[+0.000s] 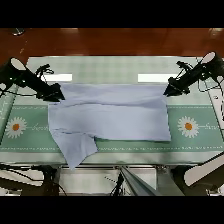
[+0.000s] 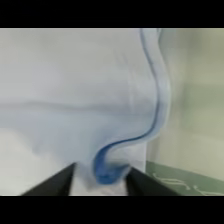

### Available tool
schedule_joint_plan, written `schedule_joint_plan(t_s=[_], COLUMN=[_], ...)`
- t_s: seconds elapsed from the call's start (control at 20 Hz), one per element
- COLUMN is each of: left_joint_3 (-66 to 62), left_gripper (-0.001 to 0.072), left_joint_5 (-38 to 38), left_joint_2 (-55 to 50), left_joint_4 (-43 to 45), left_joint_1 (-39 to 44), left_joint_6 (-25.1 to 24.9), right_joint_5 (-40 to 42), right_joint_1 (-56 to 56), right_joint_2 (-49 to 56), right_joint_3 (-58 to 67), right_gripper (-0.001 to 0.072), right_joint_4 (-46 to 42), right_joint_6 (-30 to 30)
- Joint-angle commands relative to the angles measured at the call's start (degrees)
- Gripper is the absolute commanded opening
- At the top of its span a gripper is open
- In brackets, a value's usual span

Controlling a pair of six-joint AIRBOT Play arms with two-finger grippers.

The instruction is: Fold the shirts.

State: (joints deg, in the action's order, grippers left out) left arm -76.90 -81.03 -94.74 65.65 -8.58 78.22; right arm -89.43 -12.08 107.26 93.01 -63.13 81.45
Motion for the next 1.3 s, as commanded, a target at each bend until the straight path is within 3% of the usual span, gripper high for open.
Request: schedule_joint_plan(t_s=[0.0, 0.15, 0.4, 0.65, 0.9, 1.25], left_joint_3=[-0.1, 1.8, 22.8, 44.2, 53.9, 56.6], left_gripper=[0.0706, 0.0706, 0.0705, 0.0705, 0.0703, 0.0701], left_joint_5=[-6.5, -11.6, -3.0, 0.9, 5.9, 7.2], left_joint_2=[0.3, 3.8, 22.7, 36.8, 40.7, 40.5], left_joint_4=[4.0, 6.8, 6.8, 4.9, -10.9, -12.6], left_joint_1=[-0.4, -1.9, -13.0, -25.9, -29.4, -29.2], left_joint_6=[0.7, 0.6, -1.8, -4.0, -5.6, -5.8], right_joint_5=[-2.4, 1.7, 16.9, 24.0, 24.0, 24.5], right_joint_1=[-0.1, -1.1, -1.8, -1.7, -1.7, -1.7], right_joint_2=[-1.0, -7.4, -30.5, -51.4, -55.6, -55.6], right_joint_3=[-0.5, -3.4, -30.4, -54.4, -59.1, -59.1], right_gripper=[0.0623, 0.0622, 0.0621, 0.0621, 0.0621, 0.0621], right_joint_4=[-0.4, -1.1, 1.2, 16.0, 20.1, 22.3], right_joint_6=[-1.3, -1.4, -4.8, -9.3, -10.4, -10.9])
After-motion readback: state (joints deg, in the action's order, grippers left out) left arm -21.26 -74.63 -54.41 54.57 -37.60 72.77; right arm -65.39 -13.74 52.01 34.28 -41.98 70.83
